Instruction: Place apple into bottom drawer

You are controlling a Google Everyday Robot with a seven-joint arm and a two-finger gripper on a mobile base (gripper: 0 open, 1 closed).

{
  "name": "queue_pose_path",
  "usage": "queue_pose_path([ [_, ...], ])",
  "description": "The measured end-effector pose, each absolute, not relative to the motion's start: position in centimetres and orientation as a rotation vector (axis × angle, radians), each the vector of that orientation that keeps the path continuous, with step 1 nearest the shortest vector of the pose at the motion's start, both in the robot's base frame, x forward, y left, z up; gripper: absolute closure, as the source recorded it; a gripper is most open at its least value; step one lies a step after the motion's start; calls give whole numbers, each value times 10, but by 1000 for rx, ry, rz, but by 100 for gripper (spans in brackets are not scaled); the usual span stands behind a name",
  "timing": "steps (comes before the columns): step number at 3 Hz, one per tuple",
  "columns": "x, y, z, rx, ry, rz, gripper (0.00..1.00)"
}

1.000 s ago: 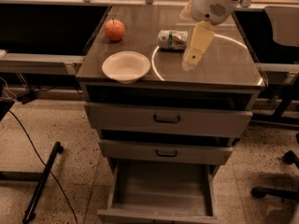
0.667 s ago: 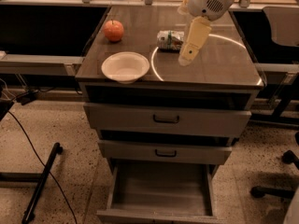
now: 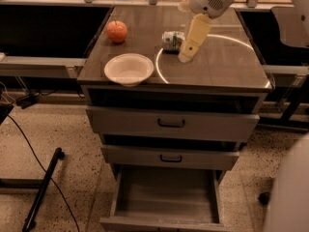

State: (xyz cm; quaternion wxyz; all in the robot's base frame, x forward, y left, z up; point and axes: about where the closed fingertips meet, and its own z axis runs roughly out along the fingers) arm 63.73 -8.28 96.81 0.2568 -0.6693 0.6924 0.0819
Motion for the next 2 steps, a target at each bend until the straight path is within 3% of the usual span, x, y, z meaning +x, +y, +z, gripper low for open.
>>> queue_pose_path([
  [2,733,-28,981,-1508,1812,314,0],
])
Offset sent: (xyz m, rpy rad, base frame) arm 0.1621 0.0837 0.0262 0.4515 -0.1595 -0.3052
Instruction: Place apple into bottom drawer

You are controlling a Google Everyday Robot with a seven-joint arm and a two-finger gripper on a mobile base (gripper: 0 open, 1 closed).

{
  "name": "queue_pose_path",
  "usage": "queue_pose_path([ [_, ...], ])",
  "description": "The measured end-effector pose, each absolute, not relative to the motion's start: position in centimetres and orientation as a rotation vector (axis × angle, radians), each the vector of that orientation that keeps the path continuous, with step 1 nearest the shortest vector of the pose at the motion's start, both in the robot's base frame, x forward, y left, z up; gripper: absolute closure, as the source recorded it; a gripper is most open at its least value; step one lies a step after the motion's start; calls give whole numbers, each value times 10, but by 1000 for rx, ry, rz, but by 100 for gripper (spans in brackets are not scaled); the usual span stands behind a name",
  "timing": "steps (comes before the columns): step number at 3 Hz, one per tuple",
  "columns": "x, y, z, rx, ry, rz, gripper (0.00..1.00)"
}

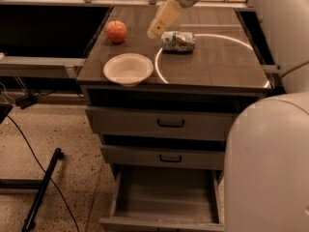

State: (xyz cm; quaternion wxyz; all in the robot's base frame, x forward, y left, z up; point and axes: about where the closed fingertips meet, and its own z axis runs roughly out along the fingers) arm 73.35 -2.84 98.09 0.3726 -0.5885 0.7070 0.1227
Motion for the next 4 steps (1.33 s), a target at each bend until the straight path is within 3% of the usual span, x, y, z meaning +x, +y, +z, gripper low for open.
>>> queue_pose_path([
  [2,769,-1,977,-1312,1836,334,0],
  [4,819,62,946,-1262,1772,382,0],
])
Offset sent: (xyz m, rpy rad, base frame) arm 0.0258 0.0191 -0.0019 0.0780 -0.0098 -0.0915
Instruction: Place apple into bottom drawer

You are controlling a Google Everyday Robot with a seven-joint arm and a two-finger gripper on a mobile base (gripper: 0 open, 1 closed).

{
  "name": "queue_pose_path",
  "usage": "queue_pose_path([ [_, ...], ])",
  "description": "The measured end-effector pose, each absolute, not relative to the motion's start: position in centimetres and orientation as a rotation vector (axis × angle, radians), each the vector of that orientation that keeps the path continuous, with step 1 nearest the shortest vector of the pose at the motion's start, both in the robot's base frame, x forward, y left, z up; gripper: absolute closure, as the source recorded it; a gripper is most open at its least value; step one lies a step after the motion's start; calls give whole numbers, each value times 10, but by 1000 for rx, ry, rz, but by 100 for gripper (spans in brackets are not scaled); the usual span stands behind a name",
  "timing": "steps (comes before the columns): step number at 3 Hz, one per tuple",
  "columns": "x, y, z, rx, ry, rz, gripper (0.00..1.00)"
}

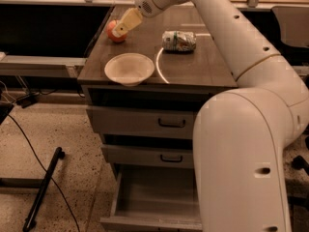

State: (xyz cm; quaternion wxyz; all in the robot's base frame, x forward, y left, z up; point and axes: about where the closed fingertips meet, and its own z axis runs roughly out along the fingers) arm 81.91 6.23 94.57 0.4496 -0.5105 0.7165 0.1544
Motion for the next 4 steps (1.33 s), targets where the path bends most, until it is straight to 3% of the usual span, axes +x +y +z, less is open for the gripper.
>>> queue_pose_path([
  [1,865,87,918,-1133,1808,327,0],
  [3,898,100,870,-932,1950,402,0],
  [4,908,113,853,-872,1974,484,27],
])
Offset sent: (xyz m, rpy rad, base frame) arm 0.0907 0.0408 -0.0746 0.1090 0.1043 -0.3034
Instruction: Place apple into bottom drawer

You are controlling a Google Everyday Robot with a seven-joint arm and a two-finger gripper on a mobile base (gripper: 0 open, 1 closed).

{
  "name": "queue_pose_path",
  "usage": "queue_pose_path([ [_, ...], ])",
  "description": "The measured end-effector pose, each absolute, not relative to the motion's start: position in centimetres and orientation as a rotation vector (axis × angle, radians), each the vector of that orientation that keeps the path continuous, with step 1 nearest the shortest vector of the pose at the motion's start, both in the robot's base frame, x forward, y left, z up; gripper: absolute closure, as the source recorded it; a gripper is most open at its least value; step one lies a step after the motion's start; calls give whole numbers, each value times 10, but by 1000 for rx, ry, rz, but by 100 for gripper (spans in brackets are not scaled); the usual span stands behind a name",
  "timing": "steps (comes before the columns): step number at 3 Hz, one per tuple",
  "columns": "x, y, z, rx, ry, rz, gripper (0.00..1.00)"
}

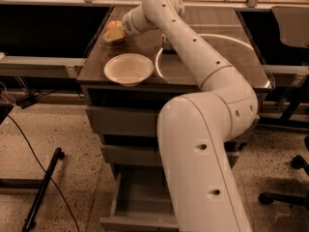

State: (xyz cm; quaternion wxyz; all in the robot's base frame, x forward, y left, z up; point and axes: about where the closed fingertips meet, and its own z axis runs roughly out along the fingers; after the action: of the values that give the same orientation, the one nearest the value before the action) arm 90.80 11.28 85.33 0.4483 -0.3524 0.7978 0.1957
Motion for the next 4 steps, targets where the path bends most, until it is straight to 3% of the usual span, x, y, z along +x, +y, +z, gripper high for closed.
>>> queue_pose_path([
  [3,892,128,877,-928,1843,679,96],
  [4,853,107,912,-1080,1726,705,100],
])
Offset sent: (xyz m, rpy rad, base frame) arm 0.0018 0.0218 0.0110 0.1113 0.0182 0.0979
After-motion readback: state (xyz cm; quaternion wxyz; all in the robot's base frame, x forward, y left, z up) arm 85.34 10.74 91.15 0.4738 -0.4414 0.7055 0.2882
